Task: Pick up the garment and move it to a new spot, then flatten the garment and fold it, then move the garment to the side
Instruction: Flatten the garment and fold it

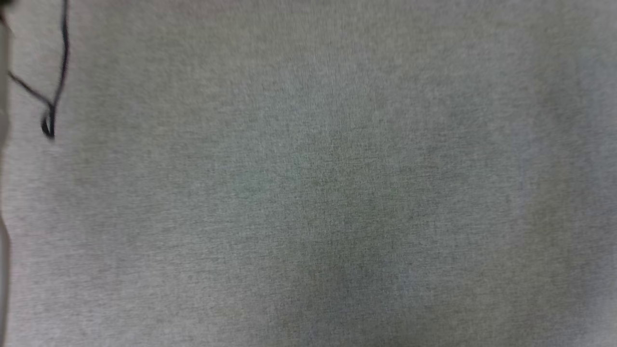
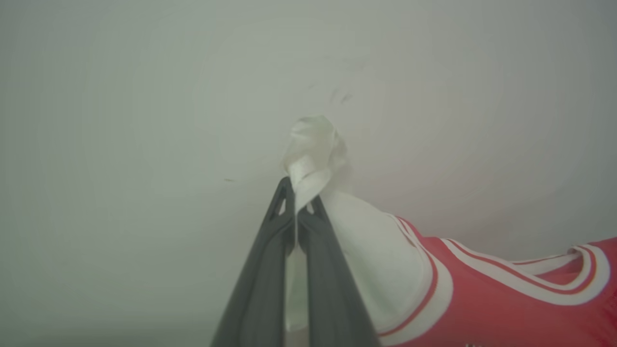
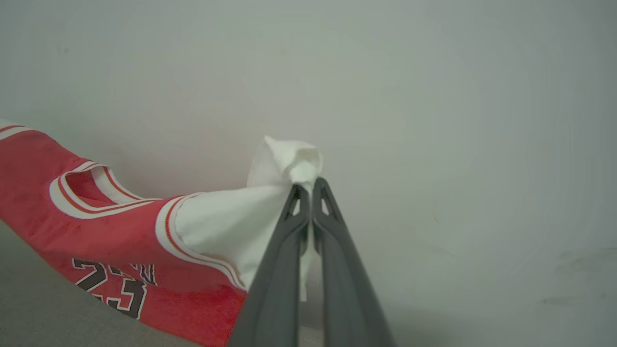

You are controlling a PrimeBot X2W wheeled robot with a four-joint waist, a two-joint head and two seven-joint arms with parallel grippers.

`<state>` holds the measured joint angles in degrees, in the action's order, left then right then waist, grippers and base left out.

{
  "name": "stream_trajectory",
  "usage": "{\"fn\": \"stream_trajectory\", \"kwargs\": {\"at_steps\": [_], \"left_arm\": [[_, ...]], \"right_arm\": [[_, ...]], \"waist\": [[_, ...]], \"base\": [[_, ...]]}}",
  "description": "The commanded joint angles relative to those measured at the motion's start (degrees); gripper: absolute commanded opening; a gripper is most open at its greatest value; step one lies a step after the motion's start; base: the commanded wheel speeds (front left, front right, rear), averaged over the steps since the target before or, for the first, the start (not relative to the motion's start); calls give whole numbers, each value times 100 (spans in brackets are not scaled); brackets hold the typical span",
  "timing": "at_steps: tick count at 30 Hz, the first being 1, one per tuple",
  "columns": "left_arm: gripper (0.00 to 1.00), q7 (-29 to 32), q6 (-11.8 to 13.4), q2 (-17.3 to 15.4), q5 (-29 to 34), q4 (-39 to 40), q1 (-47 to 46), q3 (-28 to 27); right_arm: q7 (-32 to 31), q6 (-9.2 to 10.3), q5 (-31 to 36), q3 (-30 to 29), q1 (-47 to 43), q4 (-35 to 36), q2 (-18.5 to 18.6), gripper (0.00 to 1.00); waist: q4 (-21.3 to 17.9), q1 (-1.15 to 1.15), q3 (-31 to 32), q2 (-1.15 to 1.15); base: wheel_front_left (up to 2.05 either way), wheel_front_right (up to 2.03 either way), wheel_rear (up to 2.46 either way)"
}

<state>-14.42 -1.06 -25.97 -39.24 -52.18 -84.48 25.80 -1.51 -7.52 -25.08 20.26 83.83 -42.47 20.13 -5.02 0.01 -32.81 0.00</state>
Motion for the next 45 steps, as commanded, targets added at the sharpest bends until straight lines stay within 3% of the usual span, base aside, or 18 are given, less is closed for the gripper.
{"fn": "stream_trajectory", "kwargs": {"at_steps": [1,4,9,14,19,31,39,42,44,45], "left_arm": [[0,-54,-42,-8,-66,81,403,-66],[0,-81,-87,-53,-166,307,1090,-224],[0,-87,72,-156,-150,1154,2604,-613],[0,-89,284,-207,-180,1983,4309,-750],[0,-26,630,-274,-355,2773,5952,-793],[0,516,1671,-408,-685,4606,8822,-754],[0,691,2031,-534,-789,5099,9783,-758],[0,641,2071,-514,-794,5156,9884,-764],[0,569,2107,-477,-763,5191,9900,-772],[0,548,2121,-449,-737,5205,9885,-750]], "right_arm": [[50,6,-88,117,-338,84,124,0],[-22,6,-343,298,-971,278,276,0],[-150,6,-653,321,-2251,877,644,0],[-465,6,-799,38,-3727,1528,870,0],[-841,6,-734,-479,-5244,2166,786,0],[-2105,6,-263,-2036,-8618,3766,-277,0],[-3411,6,168,-2726,-10303,4668,-941,0],[-3671,6,231,-2801,-10522,4851,-1073,0],[-3799,6,314,-2860,-10593,4991,-1148,42],[-3835,6,328,-2876,-10598,5049,-1183,71]], "waist": [[60,-1,368,0],[111,-1,776,0],[165,-1,1377,0],[173,-1,1893,0],[155,-1,2305,0],[258,-1,2968,0],[374,-1,3049,0],[392,-1,3023,0],[403,-1,2953,0],[409,-1,2939,0]], "base": [[0,0,0],[0,0,0],[0,0,0],[0,0,0],[0,0,0],[0,0,0],[0,0,0],[0,0,0],[0,0,0],[0,0,0]]}}
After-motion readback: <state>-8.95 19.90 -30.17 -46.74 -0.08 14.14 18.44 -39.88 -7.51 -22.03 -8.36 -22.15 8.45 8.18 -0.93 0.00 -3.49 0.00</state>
